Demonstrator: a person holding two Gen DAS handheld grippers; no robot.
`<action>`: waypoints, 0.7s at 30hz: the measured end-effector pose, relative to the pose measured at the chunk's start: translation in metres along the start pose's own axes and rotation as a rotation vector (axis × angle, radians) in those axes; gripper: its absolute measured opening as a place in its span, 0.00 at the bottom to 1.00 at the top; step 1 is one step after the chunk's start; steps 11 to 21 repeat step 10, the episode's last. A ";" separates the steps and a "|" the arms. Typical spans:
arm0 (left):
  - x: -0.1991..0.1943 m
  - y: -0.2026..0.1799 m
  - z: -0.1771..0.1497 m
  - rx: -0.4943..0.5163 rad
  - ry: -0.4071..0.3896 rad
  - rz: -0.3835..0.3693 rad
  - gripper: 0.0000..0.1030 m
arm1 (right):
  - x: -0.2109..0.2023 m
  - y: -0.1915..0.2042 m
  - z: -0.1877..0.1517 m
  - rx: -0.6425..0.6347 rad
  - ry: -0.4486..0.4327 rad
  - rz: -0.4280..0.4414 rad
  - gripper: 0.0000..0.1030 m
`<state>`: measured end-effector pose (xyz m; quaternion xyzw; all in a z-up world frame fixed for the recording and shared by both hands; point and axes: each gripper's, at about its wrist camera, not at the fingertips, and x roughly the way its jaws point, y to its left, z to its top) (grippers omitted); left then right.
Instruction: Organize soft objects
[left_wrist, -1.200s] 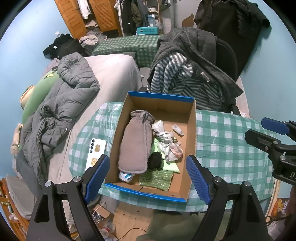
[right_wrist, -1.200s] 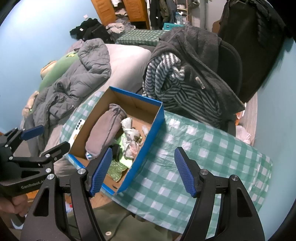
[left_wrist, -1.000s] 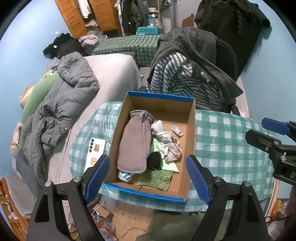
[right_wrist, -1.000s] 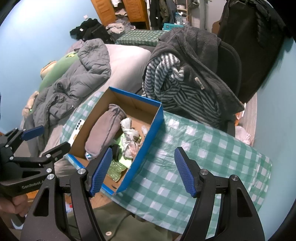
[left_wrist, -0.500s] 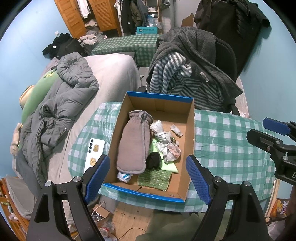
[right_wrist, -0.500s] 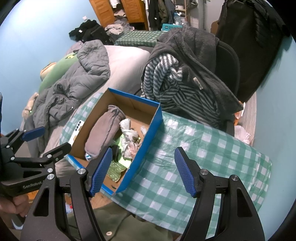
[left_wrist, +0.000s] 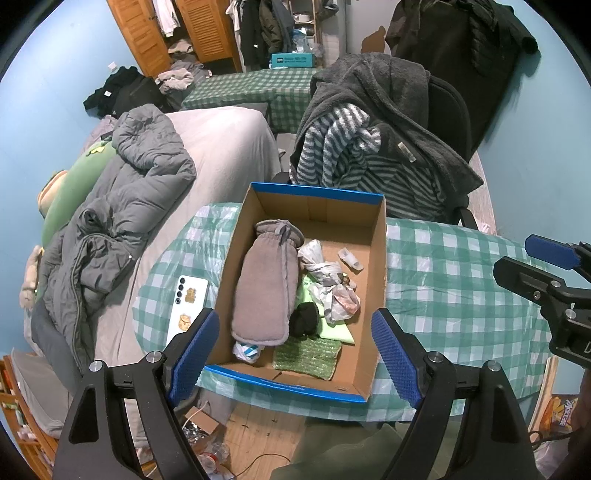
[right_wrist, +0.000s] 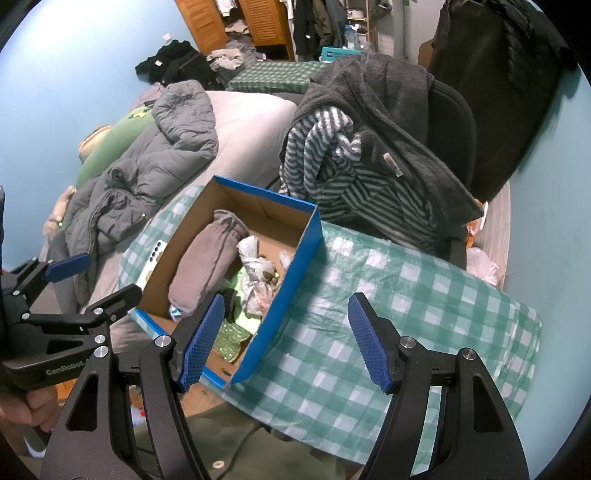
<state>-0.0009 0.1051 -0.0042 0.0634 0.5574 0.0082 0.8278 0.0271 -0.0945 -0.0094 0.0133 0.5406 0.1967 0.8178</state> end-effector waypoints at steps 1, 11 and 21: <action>0.000 0.001 0.000 0.000 0.000 0.000 0.83 | 0.000 0.000 0.000 0.000 0.001 -0.001 0.68; 0.002 -0.006 0.000 -0.001 0.009 -0.001 0.83 | 0.000 -0.001 0.001 0.001 0.002 -0.002 0.68; 0.002 -0.006 0.000 -0.001 0.009 -0.001 0.83 | 0.000 -0.001 0.001 0.001 0.002 -0.002 0.68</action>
